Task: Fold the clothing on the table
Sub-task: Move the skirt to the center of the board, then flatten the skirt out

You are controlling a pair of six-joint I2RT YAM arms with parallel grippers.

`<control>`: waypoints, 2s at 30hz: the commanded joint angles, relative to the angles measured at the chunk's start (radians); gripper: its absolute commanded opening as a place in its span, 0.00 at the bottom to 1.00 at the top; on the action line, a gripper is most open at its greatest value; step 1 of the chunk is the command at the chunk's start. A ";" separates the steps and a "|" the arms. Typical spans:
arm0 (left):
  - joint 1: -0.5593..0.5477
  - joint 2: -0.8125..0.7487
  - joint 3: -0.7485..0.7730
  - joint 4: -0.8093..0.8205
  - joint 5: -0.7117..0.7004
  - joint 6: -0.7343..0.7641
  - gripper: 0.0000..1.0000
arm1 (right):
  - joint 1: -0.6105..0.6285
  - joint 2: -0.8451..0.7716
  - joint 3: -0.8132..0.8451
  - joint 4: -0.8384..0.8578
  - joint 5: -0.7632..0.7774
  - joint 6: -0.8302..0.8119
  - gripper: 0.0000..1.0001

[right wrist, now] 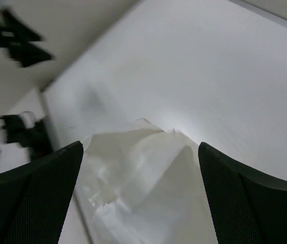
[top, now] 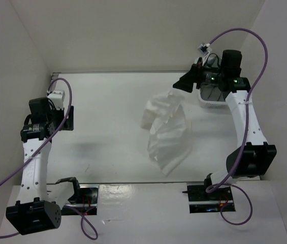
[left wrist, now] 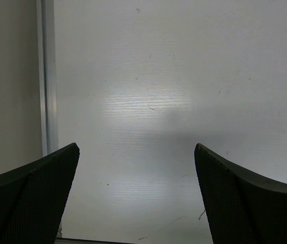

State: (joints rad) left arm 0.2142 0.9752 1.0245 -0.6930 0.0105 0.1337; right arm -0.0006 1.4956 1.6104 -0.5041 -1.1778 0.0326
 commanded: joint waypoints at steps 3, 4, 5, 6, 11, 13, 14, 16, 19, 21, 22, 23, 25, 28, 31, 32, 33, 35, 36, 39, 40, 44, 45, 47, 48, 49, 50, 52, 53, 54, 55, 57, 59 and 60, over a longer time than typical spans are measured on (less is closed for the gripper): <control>0.007 -0.026 0.000 0.001 0.042 0.026 1.00 | 0.056 0.057 -0.069 -0.096 0.834 -0.227 0.98; 0.007 -0.035 0.000 0.001 0.042 0.026 1.00 | 0.056 0.066 -0.069 -0.106 0.881 -0.244 0.98; 0.007 -0.035 0.000 -0.008 0.042 0.026 1.00 | 0.056 0.066 -0.069 -0.116 0.912 -0.253 0.98; 0.007 -0.035 0.000 -0.008 0.052 0.026 1.00 | 0.056 0.054 -0.079 -0.116 0.925 -0.254 0.98; 0.007 -0.035 0.000 -0.008 0.103 0.035 1.00 | 0.186 0.031 -0.109 -0.080 1.049 -0.302 0.98; 0.007 -0.035 0.000 -0.019 0.164 0.046 1.00 | 0.247 0.058 -0.118 -0.089 1.092 -0.303 0.98; 0.007 -0.035 0.000 -0.031 0.187 0.058 1.00 | 0.260 0.072 -0.133 -0.090 1.092 -0.303 0.98; 0.007 -0.014 0.000 -0.040 0.238 0.070 1.00 | 0.272 0.091 -0.147 -0.090 1.058 -0.303 0.98; -0.041 0.058 0.041 -0.053 0.334 0.080 1.00 | 0.272 0.112 -0.171 -0.090 1.018 -0.303 0.98; -0.088 0.164 0.072 -0.062 0.361 0.080 1.00 | 0.272 0.103 -0.197 -0.080 1.053 -0.327 0.98; -0.142 0.206 0.092 -0.062 0.371 0.080 0.98 | 0.272 0.103 -0.211 -0.071 1.072 -0.327 0.98; -0.169 0.250 0.139 -0.062 0.382 0.064 0.96 | 0.272 0.086 -0.240 -0.071 1.105 -0.336 0.98; -0.237 0.391 0.195 -0.062 0.413 0.038 0.84 | 0.272 0.049 -0.273 -0.062 1.130 -0.350 0.98; -0.279 0.586 0.310 -0.028 0.529 -0.048 0.78 | 0.272 0.006 -0.337 -0.062 1.178 -0.365 0.98; -0.308 0.782 0.438 -0.008 0.658 -0.123 0.75 | 0.245 -0.020 -0.348 -0.086 1.189 -0.375 0.98; -0.308 0.821 0.462 0.007 0.680 -0.144 0.75 | 0.216 -0.031 -0.348 -0.086 1.189 -0.375 0.98; -0.323 0.879 0.474 0.030 0.693 -0.208 0.74 | 0.197 -0.031 -0.348 -0.099 1.189 -0.375 0.98; -0.357 0.931 0.485 0.117 0.694 -0.284 0.74 | 0.163 -0.041 -0.348 -0.109 1.176 -0.364 0.98; -0.372 0.944 0.485 0.145 0.677 -0.363 0.74 | 0.136 -0.041 -0.339 -0.119 1.163 -0.364 0.98; -0.424 0.979 0.474 0.240 0.590 -0.511 0.74 | 0.100 -0.054 -0.339 -0.128 1.153 -0.355 0.98; -0.437 0.999 0.474 0.251 0.536 -0.543 0.74 | 0.091 -0.064 -0.339 -0.128 1.153 -0.346 0.98; -0.527 1.072 0.532 0.225 0.419 -0.651 0.71 | 0.059 -0.086 -0.348 -0.117 1.153 -0.346 0.98; -0.547 1.085 0.542 0.225 0.389 -0.660 0.71 | 0.045 -0.095 -0.348 -0.117 1.153 -0.336 0.98; -0.582 1.120 0.563 0.201 0.321 -0.674 0.71 | 0.033 -0.106 -0.362 -0.108 1.144 -0.336 0.98; -0.608 1.129 0.572 0.188 0.306 -0.674 0.71 | 0.033 -0.118 -0.372 -0.108 1.144 -0.336 0.98; -0.608 1.148 0.572 0.188 0.286 -0.686 0.71 | 0.022 -0.118 -0.372 -0.108 1.135 -0.336 0.98; -0.622 1.158 0.572 0.188 0.276 -0.698 0.71 | 0.022 -0.130 -0.382 -0.108 1.135 -0.336 0.98; -0.622 1.187 0.572 0.199 0.276 -0.707 0.70 | 0.011 -0.143 -0.391 -0.108 1.124 -0.327 0.98; -0.622 1.188 0.572 0.199 0.276 -0.707 0.69 | 0.002 -0.153 -0.400 -0.108 1.124 -0.327 0.98; -0.633 1.201 0.572 0.199 0.267 -0.707 0.69 | 0.002 -0.162 -0.400 -0.108 1.124 -0.327 0.98; -0.642 1.211 0.582 0.208 0.267 -0.717 0.67 | -0.010 -0.163 -0.409 -0.108 1.115 -0.327 0.98; -0.642 1.211 0.582 0.208 0.243 -0.717 0.66 | -0.010 -0.172 -0.409 -0.108 1.106 -0.318 0.98; -0.642 1.221 0.582 0.217 0.233 -0.717 0.63 | -0.019 -0.172 -0.409 -0.108 1.106 -0.318 0.98; -0.642 1.232 0.591 0.217 0.233 -0.726 0.56 | -0.019 -0.172 -0.409 -0.108 1.106 -0.318 0.98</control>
State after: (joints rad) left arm -0.4282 2.1551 1.5993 -0.4805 0.3038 -0.5735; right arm -0.0113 1.3575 1.2152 -0.6151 -0.0566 -0.3000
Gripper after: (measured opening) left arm 0.584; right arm 0.983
